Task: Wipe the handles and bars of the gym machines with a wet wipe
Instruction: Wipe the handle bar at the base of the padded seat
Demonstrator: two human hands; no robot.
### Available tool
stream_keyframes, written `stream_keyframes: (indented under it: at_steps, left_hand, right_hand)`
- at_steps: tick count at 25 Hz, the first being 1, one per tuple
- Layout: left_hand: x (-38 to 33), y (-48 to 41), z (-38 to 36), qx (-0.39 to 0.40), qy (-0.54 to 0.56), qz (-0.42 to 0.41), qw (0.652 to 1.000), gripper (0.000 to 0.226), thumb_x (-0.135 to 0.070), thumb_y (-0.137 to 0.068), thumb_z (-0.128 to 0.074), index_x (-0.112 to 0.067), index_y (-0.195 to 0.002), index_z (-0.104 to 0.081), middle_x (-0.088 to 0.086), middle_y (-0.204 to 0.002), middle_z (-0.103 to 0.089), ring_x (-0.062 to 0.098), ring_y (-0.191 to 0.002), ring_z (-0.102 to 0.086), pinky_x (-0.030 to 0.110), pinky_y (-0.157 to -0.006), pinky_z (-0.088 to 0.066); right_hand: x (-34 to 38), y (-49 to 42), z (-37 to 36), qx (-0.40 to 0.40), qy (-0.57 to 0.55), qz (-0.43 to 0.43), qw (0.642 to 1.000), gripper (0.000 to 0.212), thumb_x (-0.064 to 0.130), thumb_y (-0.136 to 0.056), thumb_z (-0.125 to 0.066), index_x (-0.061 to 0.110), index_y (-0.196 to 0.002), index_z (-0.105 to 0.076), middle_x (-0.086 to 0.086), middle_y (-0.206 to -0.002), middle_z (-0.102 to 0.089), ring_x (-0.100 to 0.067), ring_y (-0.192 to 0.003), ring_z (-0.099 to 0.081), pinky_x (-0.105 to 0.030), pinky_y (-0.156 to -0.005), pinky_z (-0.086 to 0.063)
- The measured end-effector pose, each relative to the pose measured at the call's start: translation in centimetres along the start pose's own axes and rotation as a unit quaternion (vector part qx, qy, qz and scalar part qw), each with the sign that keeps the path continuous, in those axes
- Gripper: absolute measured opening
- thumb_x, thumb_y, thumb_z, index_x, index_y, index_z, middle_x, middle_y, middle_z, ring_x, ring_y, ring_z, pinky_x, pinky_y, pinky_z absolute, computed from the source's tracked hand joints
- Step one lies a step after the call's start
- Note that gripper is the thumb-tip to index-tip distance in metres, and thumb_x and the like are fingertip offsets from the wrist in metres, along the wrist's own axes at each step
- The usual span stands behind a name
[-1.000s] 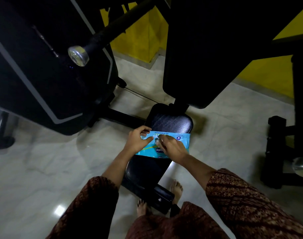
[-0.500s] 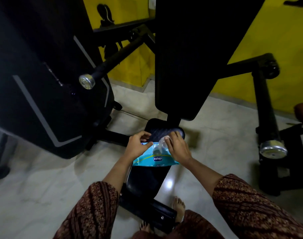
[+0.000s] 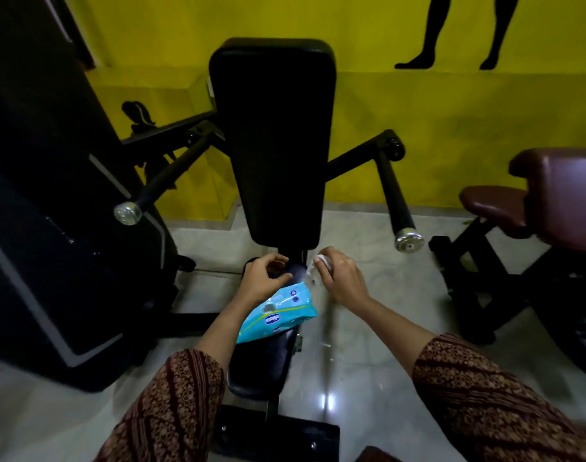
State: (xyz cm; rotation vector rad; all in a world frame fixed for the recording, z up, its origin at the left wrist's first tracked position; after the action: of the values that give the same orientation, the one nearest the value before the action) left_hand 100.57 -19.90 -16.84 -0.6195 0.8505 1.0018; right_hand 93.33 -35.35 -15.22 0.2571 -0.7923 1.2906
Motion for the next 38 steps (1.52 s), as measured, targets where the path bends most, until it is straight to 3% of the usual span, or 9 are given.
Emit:
stream_keyframes:
  at_steps: [4, 8, 13, 18, 22, 25, 28, 33, 38]
  left_hand:
    - [-5.5, 1.7, -2.6, 0.018, -0.012, -0.046, 0.999, 0.025, -0.001, -0.074, -0.072, -0.002, -0.098, -0.065, 0.006, -0.086, -0.065, 0.013, -0.08, -0.059, 0.006, -0.071, -0.042]
    - [-11.7, 5.0, -7.0, 0.02, 0.007, -0.081, 0.996, 0.027, 0.0, -0.074, -0.073, -0.001, -0.099, -0.064, 0.008, -0.088, -0.064, 0.015, -0.081, -0.058, 0.007, -0.07, -0.043]
    - [-20.8, 11.3, -17.2, 0.073, 0.011, -0.13, 0.989, 0.028, -0.006, -0.075, -0.074, -0.004, -0.102, -0.064, 0.01, -0.092, -0.065, 0.017, -0.084, -0.059, 0.028, -0.076, -0.048]
    - [-30.2, 17.6, -29.4, 0.162, 0.023, -0.198, 0.966, 0.03, -0.01, -0.076, -0.074, -0.007, -0.104, -0.064, 0.002, -0.091, -0.062, 0.015, -0.085, -0.059, 0.027, -0.074, -0.047]
    - [-36.2, 22.5, -40.3, 0.256, 0.031, -0.245, 0.935, 0.028, -0.01, -0.075, -0.074, -0.007, -0.101, -0.064, 0.005, -0.09, -0.064, 0.013, -0.083, -0.06, 0.009, -0.065, -0.044]
    - [-39.4, 25.5, -47.2, 0.306, 0.039, -0.272, 0.912, 0.027, -0.008, -0.074, -0.075, -0.007, -0.1, -0.065, 0.003, -0.088, -0.064, 0.012, -0.082, -0.061, 0.006, -0.067, -0.045]
    - [-41.4, 27.2, -53.3, 0.344, 0.047, -0.278, 0.895, 0.027, -0.007, -0.074, -0.074, -0.006, -0.1, -0.066, 0.001, -0.087, -0.063, 0.01, -0.081, -0.06, -0.001, -0.066, -0.041]
    - [-42.9, 27.7, -62.6, 0.384, 0.047, -0.267, 0.883, 0.03, -0.007, -0.075, -0.074, -0.004, -0.103, -0.065, 0.002, -0.09, -0.063, 0.012, -0.084, -0.059, 0.0, -0.068, -0.041]
    - [-45.0, 26.1, -68.2, 0.393, 0.034, -0.246, 0.885, 0.03, -0.006, -0.076, -0.073, -0.002, -0.104, -0.064, 0.005, -0.094, -0.064, 0.011, -0.087, -0.059, 0.015, -0.077, -0.043]
  right_hand:
    - [-0.7, 2.9, 5.8, -0.04, 0.017, 0.011, 0.999, 0.026, 0.029, -0.094, -0.047, 0.006, -0.097, -0.058, -0.015, -0.097, -0.064, -0.034, -0.091, -0.059, -0.034, -0.071, -0.041]
    - [-2.7, 7.6, 12.8, -0.065, 0.037, 0.018, 0.997, 0.022, 0.025, -0.095, -0.05, 0.005, -0.099, -0.06, -0.019, -0.096, -0.065, -0.037, -0.091, -0.059, -0.037, -0.07, -0.042]
    - [-7.5, 17.0, 24.1, -0.096, 0.069, -0.002, 0.993, 0.024, 0.029, -0.093, -0.048, 0.009, -0.096, -0.06, -0.016, -0.092, -0.066, -0.034, -0.088, -0.061, -0.039, -0.069, -0.046]
    - [-14.4, 28.0, 35.2, -0.154, 0.101, -0.081, 0.98, 0.031, 0.036, -0.091, -0.043, 0.009, -0.094, -0.057, -0.012, -0.091, -0.064, -0.033, -0.088, -0.06, -0.039, -0.066, -0.046]
    - [-21.0, 36.7, 43.1, -0.227, 0.1, -0.182, 0.951, 0.038, 0.041, -0.085, -0.039, 0.009, -0.092, -0.058, -0.013, -0.09, -0.064, -0.033, -0.087, -0.06, -0.039, -0.069, -0.047]
    - [-25.8, 42.2, 46.8, -0.268, 0.105, -0.247, 0.925, 0.035, 0.039, -0.087, -0.042, 0.007, -0.092, -0.058, -0.014, -0.089, -0.064, -0.034, -0.086, -0.061, -0.04, -0.071, -0.047]
    - [-30.0, 46.0, 49.5, -0.275, 0.128, -0.296, 0.906, 0.023, 0.028, -0.094, -0.049, 0.006, -0.096, -0.058, -0.013, -0.093, -0.065, -0.031, -0.089, -0.059, -0.032, -0.068, -0.041]
    - [-37.4, 48.2, 52.5, -0.256, 0.129, -0.334, 0.898, 0.021, 0.025, -0.094, -0.05, 0.006, -0.094, -0.056, -0.015, -0.092, -0.063, -0.032, -0.087, -0.059, -0.033, -0.067, -0.041]
    - [-42.6, 46.8, 56.0, -0.203, 0.131, -0.33, 0.913, 0.021, 0.026, -0.096, -0.048, 0.006, -0.095, -0.055, -0.014, -0.092, -0.063, -0.03, -0.086, -0.059, -0.034, -0.069, -0.044]
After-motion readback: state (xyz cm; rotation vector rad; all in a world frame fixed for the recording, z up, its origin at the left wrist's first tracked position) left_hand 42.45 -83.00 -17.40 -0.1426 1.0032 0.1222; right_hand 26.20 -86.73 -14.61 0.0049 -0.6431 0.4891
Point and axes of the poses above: each hand's wrist, its own y-axis away from the middle knuckle, its own z-axis out of the back of the hand, x = y × z, the point moved 7 cm from there along -y, towards the middle knuckle
